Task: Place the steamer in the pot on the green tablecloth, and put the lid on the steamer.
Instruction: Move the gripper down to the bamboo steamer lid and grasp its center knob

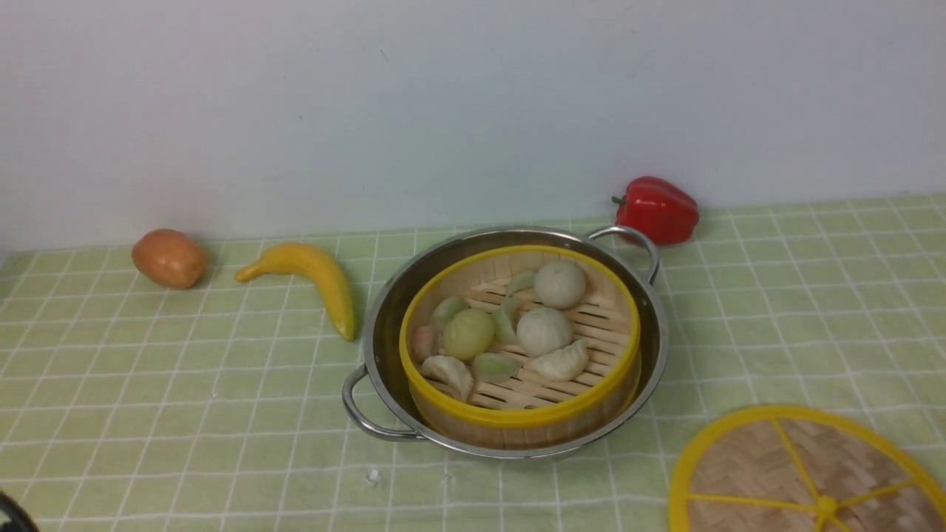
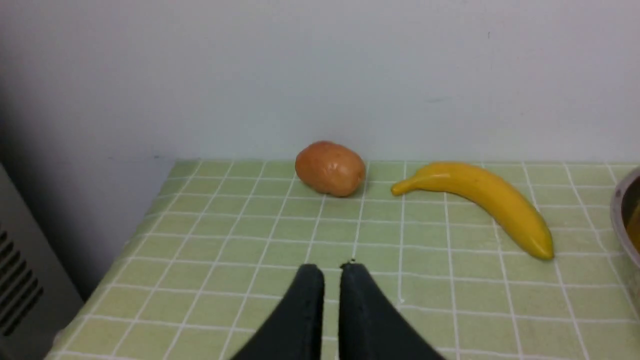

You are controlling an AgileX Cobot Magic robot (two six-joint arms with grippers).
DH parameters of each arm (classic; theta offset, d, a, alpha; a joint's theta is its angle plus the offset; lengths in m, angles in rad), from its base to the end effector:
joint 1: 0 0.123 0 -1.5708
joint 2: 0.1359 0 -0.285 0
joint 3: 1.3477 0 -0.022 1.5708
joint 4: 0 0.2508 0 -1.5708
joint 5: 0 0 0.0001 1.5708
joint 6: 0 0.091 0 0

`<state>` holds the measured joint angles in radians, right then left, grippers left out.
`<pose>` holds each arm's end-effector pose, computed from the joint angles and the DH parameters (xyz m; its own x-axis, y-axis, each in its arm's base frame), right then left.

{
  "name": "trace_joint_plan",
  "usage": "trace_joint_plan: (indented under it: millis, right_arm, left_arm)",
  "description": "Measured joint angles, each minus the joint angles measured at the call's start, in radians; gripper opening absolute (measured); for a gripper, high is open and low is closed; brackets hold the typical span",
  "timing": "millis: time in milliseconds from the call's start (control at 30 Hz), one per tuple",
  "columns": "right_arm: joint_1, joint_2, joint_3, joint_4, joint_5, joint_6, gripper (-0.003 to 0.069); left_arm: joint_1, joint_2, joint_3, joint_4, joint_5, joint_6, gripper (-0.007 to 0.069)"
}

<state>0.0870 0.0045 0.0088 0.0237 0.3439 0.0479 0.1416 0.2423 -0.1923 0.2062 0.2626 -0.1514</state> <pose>0.0537 0.0054 0.1790 -0.2716 0.0467 -0.9613 -0.0757 0.9947 0.0697 0.0722 0.0152 0.2396 -0.2251 0.0162 -0.9742 -0.1817 0.9816 0.0583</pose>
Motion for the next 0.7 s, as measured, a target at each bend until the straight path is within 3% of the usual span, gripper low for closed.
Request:
trace_joint_plan:
  millis: [233, 700]
  right_arm:
    - [0.0, 0.0, 0.0, 0.0, 0.0, 0.0, 0.0437]
    - [0.0, 0.0, 0.0, 0.0, -0.001, 0.0, 0.0437]
  left_arm:
    - [0.002, -0.171, 0.19, 0.011, -0.057, 0.0, 0.0064]
    - [0.002, -0.241, 0.199, -0.013, 0.078, 0.0, 0.0085]
